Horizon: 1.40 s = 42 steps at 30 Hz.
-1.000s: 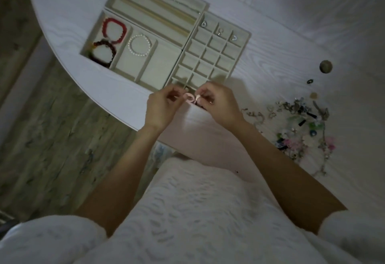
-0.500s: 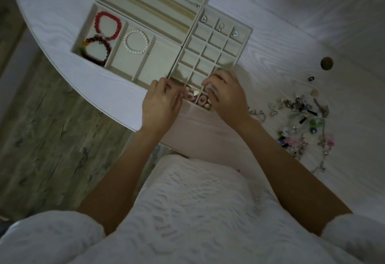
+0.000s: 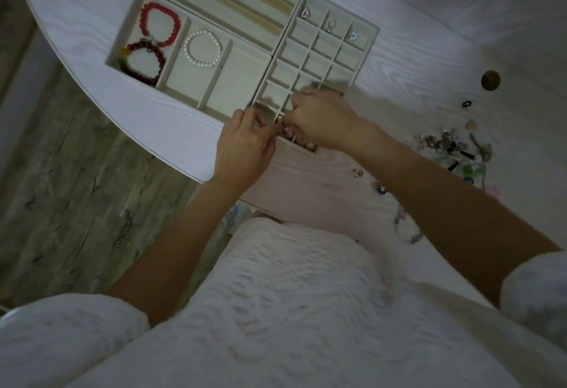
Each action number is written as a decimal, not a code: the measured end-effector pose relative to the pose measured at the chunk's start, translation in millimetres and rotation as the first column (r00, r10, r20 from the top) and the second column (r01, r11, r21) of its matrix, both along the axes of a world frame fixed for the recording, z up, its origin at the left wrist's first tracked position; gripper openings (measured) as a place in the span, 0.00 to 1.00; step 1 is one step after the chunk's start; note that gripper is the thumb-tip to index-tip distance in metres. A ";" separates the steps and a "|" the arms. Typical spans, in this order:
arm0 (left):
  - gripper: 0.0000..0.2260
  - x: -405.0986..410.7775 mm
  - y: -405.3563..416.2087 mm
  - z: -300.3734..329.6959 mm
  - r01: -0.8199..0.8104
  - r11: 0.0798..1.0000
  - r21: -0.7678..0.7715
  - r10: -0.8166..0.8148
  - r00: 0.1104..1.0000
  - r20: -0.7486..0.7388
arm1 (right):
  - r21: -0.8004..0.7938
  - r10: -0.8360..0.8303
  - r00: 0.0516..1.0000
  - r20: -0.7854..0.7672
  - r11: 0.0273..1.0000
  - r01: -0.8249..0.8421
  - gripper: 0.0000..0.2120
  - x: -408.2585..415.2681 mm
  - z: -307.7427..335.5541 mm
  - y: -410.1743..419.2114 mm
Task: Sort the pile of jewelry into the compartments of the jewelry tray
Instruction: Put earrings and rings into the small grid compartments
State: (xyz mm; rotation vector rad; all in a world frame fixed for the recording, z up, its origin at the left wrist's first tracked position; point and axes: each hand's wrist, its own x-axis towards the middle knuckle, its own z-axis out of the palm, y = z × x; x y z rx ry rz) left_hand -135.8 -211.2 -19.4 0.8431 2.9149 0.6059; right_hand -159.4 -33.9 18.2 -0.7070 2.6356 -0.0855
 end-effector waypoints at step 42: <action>0.12 -1.5 -3.0 1.0 -0.010 0.998 0.055 0.009 1.000 0.013 | 0.202 0.232 0.967 0.105 0.947 -0.249 0.08 -23.7 17.7 -20.1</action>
